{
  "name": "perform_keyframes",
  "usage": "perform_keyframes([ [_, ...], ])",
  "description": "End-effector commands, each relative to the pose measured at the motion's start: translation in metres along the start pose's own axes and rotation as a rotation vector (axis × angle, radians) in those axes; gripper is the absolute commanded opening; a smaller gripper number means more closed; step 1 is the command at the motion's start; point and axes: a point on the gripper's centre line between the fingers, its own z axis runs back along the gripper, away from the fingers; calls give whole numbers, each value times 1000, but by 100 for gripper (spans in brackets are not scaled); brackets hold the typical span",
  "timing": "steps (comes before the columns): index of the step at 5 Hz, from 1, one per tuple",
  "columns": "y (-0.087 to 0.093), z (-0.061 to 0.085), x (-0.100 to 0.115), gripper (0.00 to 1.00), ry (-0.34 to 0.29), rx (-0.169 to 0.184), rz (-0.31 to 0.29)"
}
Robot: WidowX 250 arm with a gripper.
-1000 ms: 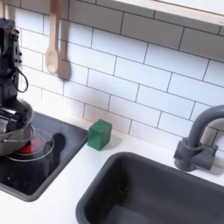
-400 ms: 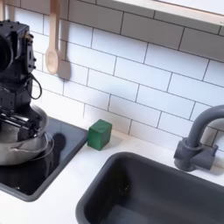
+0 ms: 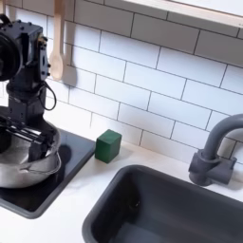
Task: Slide pot right
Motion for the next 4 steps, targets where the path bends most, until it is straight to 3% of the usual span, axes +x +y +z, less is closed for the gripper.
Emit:
perform_keyframes([
  [1,-15,3,-2,100,-2,-9,-28],
  [2,-21,19,-8,100,-43,6,-28],
  [3,-30,51,-15,100,-111,12,-42],
  [4,-31,47,-16,100,-102,11,-47],
])
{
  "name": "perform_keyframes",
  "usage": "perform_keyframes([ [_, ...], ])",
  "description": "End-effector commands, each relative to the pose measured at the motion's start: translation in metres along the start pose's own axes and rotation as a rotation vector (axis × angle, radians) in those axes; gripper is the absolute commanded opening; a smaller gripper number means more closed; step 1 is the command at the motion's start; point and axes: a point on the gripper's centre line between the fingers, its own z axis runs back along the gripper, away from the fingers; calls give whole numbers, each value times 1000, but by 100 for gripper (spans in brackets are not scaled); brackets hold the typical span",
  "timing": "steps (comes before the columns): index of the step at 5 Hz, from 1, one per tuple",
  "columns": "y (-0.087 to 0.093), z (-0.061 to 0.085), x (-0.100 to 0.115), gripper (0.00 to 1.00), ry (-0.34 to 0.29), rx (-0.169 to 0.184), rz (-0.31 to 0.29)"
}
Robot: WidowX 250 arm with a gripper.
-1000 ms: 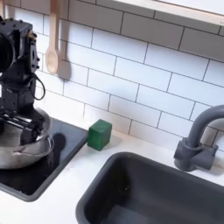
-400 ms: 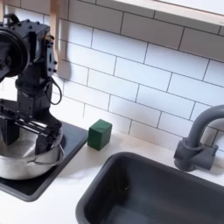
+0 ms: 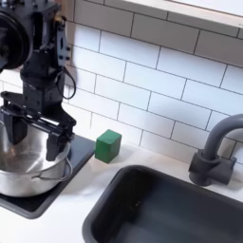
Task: Slide pot right
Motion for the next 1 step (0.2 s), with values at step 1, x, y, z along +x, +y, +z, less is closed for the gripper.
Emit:
perform_keyframes([
  [1,0,2,-1,100,-5,1,0],
])
